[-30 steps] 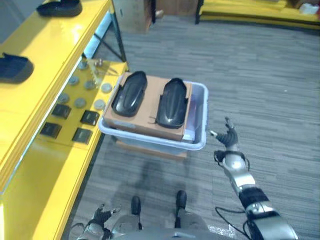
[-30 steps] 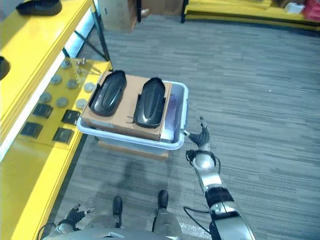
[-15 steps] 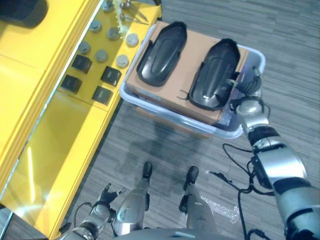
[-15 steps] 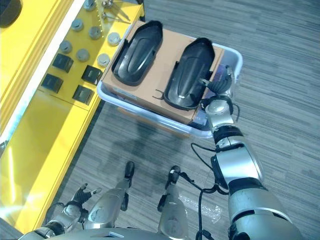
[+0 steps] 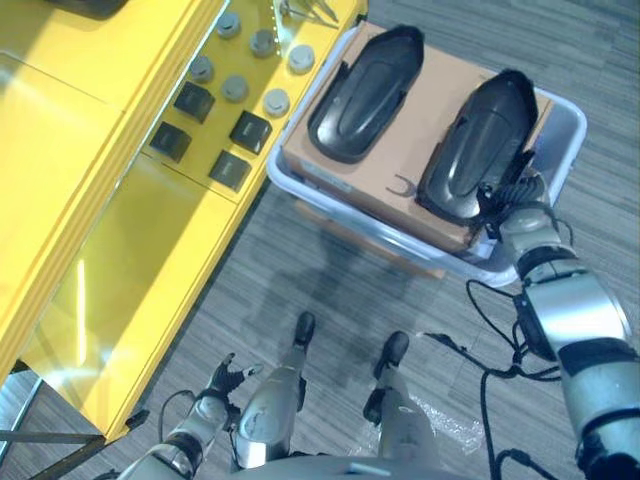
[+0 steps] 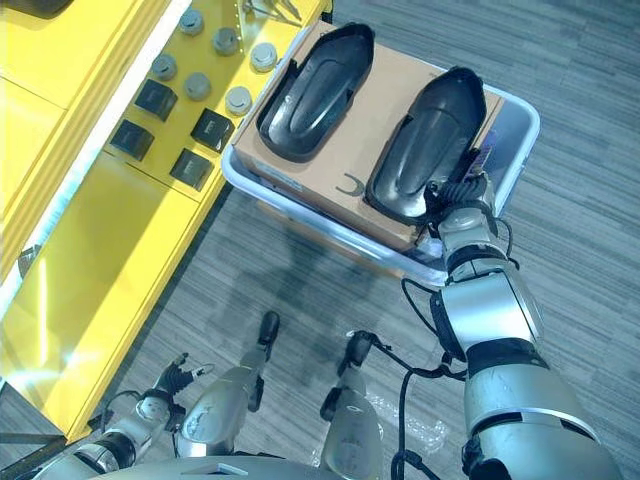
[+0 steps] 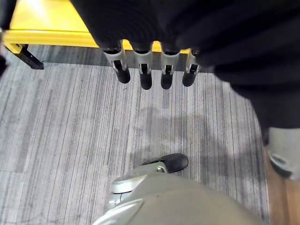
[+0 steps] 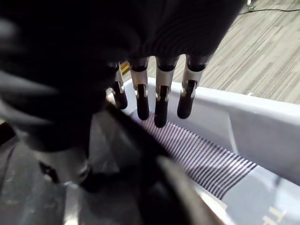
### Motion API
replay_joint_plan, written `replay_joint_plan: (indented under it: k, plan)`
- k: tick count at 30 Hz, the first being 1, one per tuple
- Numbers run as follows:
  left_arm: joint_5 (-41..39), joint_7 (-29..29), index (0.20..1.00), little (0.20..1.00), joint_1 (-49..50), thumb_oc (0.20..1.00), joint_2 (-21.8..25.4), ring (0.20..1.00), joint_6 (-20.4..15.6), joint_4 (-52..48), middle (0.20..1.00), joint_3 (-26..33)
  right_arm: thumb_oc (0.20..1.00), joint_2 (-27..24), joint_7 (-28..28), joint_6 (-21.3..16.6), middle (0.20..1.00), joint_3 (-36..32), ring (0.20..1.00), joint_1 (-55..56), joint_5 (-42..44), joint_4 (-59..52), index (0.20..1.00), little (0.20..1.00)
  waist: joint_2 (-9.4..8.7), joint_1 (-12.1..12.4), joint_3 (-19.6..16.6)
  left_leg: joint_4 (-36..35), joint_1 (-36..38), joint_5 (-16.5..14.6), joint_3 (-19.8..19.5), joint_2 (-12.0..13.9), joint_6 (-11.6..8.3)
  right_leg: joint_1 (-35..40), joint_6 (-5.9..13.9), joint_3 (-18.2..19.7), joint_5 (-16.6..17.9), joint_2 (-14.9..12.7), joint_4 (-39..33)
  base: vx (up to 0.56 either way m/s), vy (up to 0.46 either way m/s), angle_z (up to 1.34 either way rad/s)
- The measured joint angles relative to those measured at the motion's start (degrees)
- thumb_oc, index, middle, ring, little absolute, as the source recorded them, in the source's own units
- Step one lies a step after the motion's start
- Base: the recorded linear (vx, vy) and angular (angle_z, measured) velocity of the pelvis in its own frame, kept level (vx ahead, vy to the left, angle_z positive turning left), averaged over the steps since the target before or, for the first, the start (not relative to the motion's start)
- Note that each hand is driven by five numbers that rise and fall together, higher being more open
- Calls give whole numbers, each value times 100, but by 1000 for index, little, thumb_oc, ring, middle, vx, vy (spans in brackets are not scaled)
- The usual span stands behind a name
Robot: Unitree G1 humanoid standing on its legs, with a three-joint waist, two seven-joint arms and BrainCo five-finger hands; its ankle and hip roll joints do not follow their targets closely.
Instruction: Move parts from the plastic box to the shelf.
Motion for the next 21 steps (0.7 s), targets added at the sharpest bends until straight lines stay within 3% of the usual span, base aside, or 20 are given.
replay_joint_plan:
  k: [12,13,15,17,19,21]
  plan:
    - [-125,-90,1000,1000,-91,1000,42,1000,24,-600,1000,72,200,-1,135,68,200,94,200,492,-133,-654,200,200,9,-210,-255,0,299,28,60,6,11,254,-1,75,47,10,2,9,-24,-3]
    - [-192,-99,1000,1000,-63,1000,216,1000,82,-1517,1000,125,200,-133,125,129,200,195,200,686,-277,-1352,200,200,-22,-258,-284,1,434,23,142,20,14,342,-2,152,55,28,2,38,-60,-20]
    - [-284,-109,1000,1000,-41,1000,323,1000,6,-2161,1000,282,200,-154,117,56,200,283,200,906,-511,-1818,200,200,-48,-285,-315,0,694,-31,246,38,16,548,0,264,52,42,0,41,-62,-27]
    - [-502,-232,1000,1000,158,1000,707,1000,-48,-3496,1000,499,200,-314,110,6,200,324,200,1341,-1082,-2644,200,200,-130,-354,-395,-3,1020,-124,361,75,9,811,31,371,14,78,-1,37,-56,-30]
    - [-763,-263,1000,1000,211,1000,977,1000,-65,-4067,1000,601,200,-316,111,49,200,320,200,1525,-1319,-2783,200,200,-255,-398,-735,-5,1126,-189,452,104,1,882,61,449,-71,104,-2,28,-37,-28]
    - [-1065,-374,1000,1000,174,1000,1080,1000,-67,-4453,1000,775,200,-380,107,133,200,287,200,1718,-1535,-3130,200,200,-352,-481,-856,-20,1286,-242,533,127,5,998,63,538,-87,122,-33,23,-13,-23]
